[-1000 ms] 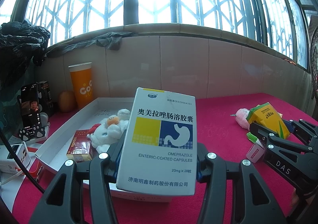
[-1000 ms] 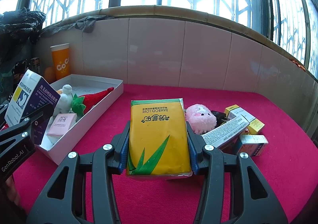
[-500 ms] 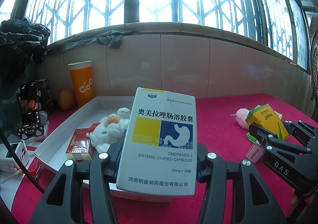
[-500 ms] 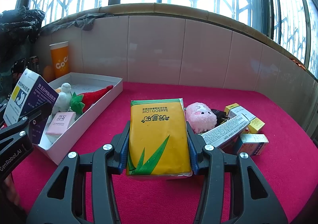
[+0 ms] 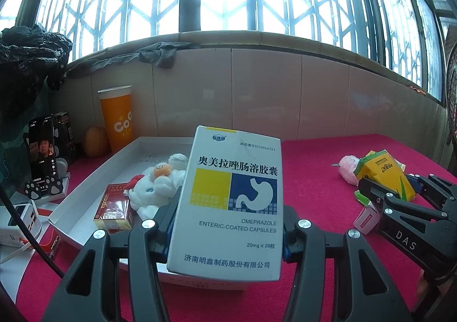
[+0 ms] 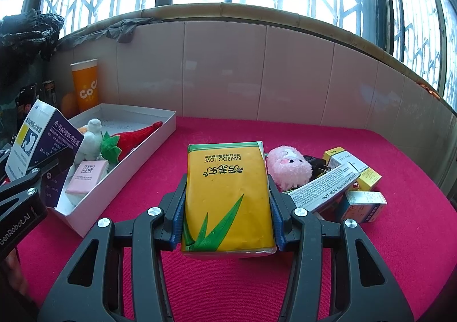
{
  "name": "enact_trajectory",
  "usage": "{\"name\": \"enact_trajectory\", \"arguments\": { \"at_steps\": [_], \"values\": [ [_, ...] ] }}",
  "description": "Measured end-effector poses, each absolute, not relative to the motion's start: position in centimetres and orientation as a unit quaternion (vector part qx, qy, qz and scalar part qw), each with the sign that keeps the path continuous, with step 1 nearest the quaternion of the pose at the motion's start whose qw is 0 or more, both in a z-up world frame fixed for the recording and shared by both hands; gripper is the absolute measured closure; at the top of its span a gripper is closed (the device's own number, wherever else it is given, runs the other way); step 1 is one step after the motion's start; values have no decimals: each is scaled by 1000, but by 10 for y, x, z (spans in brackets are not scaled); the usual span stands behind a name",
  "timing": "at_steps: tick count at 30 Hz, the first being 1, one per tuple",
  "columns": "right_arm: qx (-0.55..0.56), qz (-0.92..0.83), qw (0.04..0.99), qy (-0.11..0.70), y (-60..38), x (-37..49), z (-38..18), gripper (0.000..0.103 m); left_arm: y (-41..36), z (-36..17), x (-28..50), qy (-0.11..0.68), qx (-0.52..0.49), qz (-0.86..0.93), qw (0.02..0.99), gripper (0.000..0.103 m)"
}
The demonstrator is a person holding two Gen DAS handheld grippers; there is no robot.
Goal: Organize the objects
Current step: 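Hold the omeprazole box in the left gripper while the right holds the yellow pack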
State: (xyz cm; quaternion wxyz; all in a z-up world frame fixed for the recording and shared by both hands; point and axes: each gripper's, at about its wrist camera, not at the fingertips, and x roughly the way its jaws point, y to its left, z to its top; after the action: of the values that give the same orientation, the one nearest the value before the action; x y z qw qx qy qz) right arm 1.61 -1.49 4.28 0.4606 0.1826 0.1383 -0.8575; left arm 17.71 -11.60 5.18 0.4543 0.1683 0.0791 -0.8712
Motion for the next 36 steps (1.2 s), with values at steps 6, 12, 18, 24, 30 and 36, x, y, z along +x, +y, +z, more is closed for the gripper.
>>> {"name": "enact_trajectory", "arguments": {
  "at_steps": [6,12,18,24,30,36],
  "values": [
    [182,-858,461,138,-15,16,43,55,-117,52,177,83,169,-871,453,50],
    [182,-856,463,141,-17,18,42,55,-119,52,179,84,167,-871,454,50],
    [185,-857,462,135,-15,14,42,55,-118,51,179,84,166,-872,453,50],
    [181,-857,463,134,-13,15,42,55,-118,51,179,82,166,-872,453,50],
    [180,-858,463,132,-13,15,42,55,-118,52,180,83,164,-873,452,50],
    [180,-858,463,131,-13,15,42,55,-116,53,183,80,154,-876,451,50]
  ]
}}
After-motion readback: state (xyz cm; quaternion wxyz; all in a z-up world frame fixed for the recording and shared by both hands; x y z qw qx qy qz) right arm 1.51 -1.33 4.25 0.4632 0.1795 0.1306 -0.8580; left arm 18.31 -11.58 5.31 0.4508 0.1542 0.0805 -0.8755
